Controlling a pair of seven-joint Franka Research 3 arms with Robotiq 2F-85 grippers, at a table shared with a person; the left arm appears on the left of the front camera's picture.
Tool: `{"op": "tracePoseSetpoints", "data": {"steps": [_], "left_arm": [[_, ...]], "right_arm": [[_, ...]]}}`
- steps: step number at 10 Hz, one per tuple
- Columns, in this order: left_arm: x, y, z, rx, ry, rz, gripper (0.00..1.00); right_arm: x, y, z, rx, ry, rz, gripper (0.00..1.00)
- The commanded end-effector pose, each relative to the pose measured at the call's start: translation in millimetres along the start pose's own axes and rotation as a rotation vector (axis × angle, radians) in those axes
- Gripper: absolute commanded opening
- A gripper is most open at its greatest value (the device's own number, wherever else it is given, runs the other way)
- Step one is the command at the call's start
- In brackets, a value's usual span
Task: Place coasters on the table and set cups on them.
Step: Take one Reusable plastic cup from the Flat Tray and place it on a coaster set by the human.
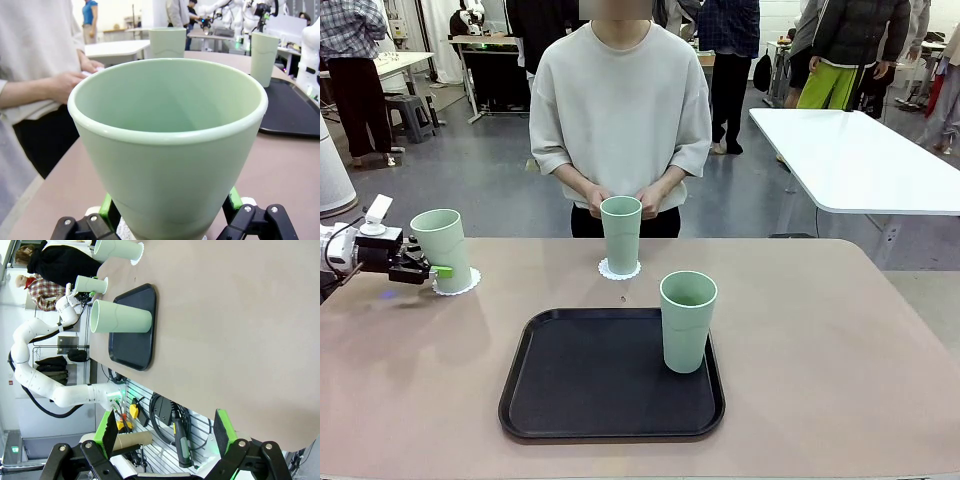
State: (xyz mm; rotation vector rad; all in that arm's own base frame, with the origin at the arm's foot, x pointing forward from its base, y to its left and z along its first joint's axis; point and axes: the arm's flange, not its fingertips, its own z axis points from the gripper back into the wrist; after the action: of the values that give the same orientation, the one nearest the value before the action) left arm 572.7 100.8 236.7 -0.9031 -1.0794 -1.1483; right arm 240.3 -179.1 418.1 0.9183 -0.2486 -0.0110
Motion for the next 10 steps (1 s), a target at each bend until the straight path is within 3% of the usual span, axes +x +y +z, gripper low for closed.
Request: {"op": "tracePoseSetpoints", "data": {"steps": [1,10], "left_arm": [[1.4,1.7,4.0,-0.016,0.01,-0.021,1.0],[-10.0,12.3,21.5,-0.036,0.061,0.008,1.0]], "right_arm": [[1.6,0.1,-1.3,0.021,-0.012,0.013,1.0],[1.6,0.1,-1.3,0.021,-0.012,0.013,1.0]]}}
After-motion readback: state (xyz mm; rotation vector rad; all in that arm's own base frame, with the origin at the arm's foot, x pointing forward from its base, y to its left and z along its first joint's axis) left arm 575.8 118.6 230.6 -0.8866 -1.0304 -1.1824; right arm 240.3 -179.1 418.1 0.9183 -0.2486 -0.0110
